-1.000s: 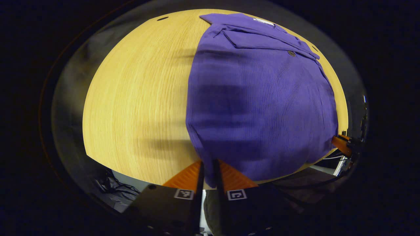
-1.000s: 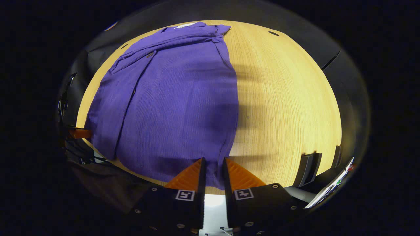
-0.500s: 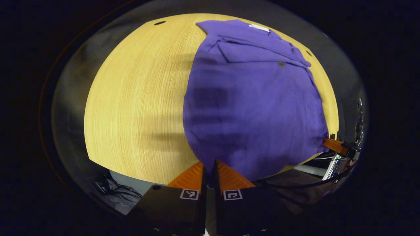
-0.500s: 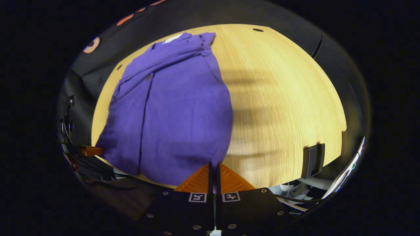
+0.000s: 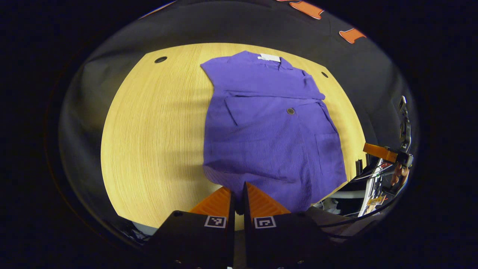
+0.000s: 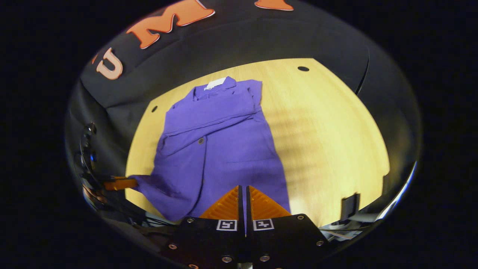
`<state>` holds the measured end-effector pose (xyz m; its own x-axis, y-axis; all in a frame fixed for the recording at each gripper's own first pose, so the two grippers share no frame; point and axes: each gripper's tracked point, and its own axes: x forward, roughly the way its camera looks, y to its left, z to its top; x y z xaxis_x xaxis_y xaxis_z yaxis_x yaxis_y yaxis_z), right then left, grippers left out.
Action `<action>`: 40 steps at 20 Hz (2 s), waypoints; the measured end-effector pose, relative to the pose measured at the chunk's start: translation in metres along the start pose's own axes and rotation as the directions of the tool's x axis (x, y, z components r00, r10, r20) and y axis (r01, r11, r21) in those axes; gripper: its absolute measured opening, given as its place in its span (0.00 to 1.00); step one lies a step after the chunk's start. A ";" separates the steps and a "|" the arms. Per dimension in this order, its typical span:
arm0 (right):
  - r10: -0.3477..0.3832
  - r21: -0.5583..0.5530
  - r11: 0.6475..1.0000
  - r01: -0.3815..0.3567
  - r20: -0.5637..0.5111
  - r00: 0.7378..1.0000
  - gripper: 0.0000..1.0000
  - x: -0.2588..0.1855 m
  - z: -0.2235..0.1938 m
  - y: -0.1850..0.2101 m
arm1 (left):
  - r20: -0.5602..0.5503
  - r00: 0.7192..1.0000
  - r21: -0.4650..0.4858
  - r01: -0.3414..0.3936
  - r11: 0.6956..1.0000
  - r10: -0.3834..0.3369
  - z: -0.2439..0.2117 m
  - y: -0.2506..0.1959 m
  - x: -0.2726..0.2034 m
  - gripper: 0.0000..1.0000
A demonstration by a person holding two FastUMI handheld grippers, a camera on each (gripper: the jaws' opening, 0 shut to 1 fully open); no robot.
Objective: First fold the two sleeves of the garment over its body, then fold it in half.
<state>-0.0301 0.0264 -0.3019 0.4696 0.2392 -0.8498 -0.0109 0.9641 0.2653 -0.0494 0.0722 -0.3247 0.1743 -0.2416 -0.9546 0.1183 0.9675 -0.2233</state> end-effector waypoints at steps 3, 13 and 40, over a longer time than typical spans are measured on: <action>-0.065 0.037 0.997 0.069 -0.104 0.992 0.03 0.009 -0.041 -0.011 | -0.010 0.999 0.061 0.033 0.998 -0.032 0.000 -0.001 0.003 0.13; -0.155 -0.103 0.986 0.131 -0.276 0.949 0.88 0.055 -0.130 -0.050 | -0.031 0.999 0.011 -0.009 1.000 0.009 -0.011 0.002 0.007 0.13; -0.040 0.098 0.994 0.050 -0.105 0.994 0.04 0.019 -0.016 0.015 | -0.013 0.998 0.045 0.055 0.997 -0.055 0.021 0.008 -0.008 0.13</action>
<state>-0.0351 0.0476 -0.3212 0.3743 0.2112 -0.9029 0.0994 0.9590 0.2655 -0.0296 0.0801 -0.3151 0.1551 -0.2935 -0.9433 0.1719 0.9483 -0.2667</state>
